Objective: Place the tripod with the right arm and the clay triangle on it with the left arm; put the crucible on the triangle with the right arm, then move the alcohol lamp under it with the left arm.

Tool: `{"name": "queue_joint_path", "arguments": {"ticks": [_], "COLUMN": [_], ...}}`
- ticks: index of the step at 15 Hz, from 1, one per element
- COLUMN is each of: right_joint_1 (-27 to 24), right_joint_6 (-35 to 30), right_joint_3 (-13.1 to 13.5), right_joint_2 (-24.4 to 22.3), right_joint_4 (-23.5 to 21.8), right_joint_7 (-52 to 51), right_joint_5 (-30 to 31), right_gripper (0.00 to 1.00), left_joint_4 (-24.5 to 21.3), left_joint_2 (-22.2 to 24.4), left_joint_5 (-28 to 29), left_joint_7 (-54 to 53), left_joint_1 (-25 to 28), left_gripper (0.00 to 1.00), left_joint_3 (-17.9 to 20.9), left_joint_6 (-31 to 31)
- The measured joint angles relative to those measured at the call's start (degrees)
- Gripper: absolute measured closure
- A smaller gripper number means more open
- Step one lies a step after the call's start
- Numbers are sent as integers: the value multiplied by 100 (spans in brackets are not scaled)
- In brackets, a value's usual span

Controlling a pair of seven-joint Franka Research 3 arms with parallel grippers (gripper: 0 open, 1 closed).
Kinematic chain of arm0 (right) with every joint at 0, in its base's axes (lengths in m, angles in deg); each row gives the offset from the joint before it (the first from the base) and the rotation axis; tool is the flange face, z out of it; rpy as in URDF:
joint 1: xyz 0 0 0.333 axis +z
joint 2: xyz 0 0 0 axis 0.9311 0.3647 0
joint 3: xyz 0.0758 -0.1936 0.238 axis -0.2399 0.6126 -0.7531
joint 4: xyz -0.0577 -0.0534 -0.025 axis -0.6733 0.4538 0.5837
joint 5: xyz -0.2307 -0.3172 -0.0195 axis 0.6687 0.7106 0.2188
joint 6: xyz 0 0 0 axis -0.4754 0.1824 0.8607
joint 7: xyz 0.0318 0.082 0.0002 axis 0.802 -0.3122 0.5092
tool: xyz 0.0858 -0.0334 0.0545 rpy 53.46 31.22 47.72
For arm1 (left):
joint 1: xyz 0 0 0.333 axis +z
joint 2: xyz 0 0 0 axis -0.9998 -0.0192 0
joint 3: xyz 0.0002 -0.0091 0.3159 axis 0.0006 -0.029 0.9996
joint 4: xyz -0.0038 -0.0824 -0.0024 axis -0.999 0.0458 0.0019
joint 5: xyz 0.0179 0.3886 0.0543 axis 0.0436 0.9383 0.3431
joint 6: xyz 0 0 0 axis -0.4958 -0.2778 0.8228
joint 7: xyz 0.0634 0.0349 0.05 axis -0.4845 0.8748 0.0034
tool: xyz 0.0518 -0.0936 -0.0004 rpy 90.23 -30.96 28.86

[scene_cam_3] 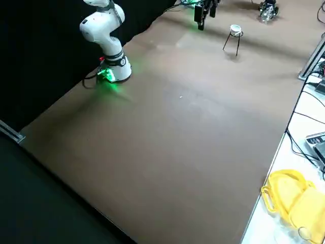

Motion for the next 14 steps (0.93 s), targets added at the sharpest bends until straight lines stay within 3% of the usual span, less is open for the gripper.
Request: {"name": "queue_joint_path", "arguments": {"ticks": [1, 2, 10, 14], "right_joint_1": [-1, -11, -175, -227], "right_joint_6": [32, 94, 119, 120], "right_joint_3": [5, 34, 112, 113], "right_joint_2": [-1, 0, 0, 0], "right_joint_4": [4, 5, 5, 5], "right_joint_7": [0, 1, 0, 0], "right_joint_5": [0, 1, 9, 11], "right_gripper": [2, 0, 0, 0], "left_joint_4": [-216, -603, -1944, -2384], "left_joint_2": [75, 177, 228, 229], "left_joint_5": [-60, -122, -240, -722], "left_joint_7": [0, 0, -9, -9], "left_joint_1": [1, 6, 14, -109], "left_gripper": [12, 12, 12, 12], "left_joint_3": [-128, -400, -1461, -1988], "left_joint_6": [147, 395, 1588, 2288]}}
